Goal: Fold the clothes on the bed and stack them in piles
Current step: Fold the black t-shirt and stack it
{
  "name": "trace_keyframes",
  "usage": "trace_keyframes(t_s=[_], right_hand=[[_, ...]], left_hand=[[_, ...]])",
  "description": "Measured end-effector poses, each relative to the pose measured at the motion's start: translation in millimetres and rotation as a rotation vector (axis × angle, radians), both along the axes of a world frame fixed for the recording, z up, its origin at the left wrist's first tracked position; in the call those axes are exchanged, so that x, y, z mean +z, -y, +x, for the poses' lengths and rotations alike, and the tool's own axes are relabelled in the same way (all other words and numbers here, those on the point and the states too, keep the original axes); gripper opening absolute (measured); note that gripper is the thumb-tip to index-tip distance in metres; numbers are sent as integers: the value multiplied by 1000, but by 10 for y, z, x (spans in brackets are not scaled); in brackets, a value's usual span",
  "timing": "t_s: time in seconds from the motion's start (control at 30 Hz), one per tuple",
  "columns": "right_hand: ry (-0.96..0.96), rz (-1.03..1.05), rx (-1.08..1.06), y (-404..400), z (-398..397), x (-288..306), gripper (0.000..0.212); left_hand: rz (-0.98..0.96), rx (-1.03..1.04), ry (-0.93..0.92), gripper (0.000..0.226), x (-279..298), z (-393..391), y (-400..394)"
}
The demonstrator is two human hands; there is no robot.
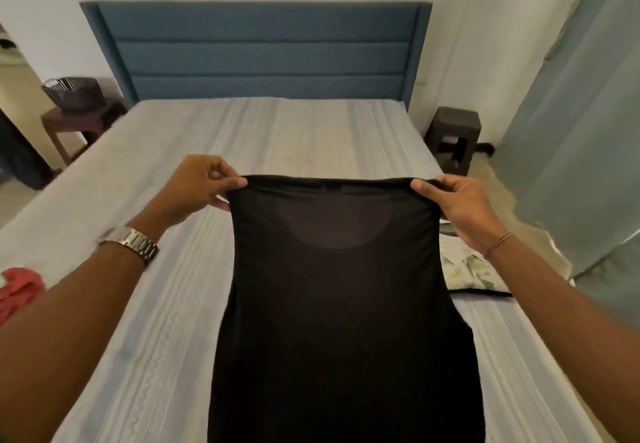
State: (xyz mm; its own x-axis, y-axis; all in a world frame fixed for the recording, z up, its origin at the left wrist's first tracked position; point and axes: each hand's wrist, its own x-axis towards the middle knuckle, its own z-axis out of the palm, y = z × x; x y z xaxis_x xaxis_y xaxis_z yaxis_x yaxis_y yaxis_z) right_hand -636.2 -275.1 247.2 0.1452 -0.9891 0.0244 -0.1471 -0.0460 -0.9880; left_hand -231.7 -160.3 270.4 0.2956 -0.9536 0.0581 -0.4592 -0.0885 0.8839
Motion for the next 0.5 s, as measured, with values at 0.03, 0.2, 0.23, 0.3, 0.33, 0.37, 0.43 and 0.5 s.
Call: trace_keyframes(t_s=[0.03,0.2,0.23,0.3,0.33,0.37,0.43,0.5], right_hand=[[-30,21,-13,138,63,-220,44],[-173,120,-35,1087,464,-1715,29],[-198,125,-42,1239,498,-1970,30],[-241,127,-57,1545,543,-2476,30],[-254,126,-58,1687,565,-2725,30],[-273,132,-66,1808,589,-2961,30],[-289,144,-73,2040,654,-3403,29],[-305,161,-92,2247,706,-3829,28]], left_hand=[[31,17,-10,16,-220,47,151],[169,109,-23,20,-1792,295,1192],[177,134,-18,19,-2070,300,1341],[183,176,0,18,-2603,301,1621],[185,194,6,18,-2855,286,1736],[199,214,18,18,-3109,274,1836],[227,247,46,18,-3566,263,2001],[263,259,77,18,-4011,264,2189]])
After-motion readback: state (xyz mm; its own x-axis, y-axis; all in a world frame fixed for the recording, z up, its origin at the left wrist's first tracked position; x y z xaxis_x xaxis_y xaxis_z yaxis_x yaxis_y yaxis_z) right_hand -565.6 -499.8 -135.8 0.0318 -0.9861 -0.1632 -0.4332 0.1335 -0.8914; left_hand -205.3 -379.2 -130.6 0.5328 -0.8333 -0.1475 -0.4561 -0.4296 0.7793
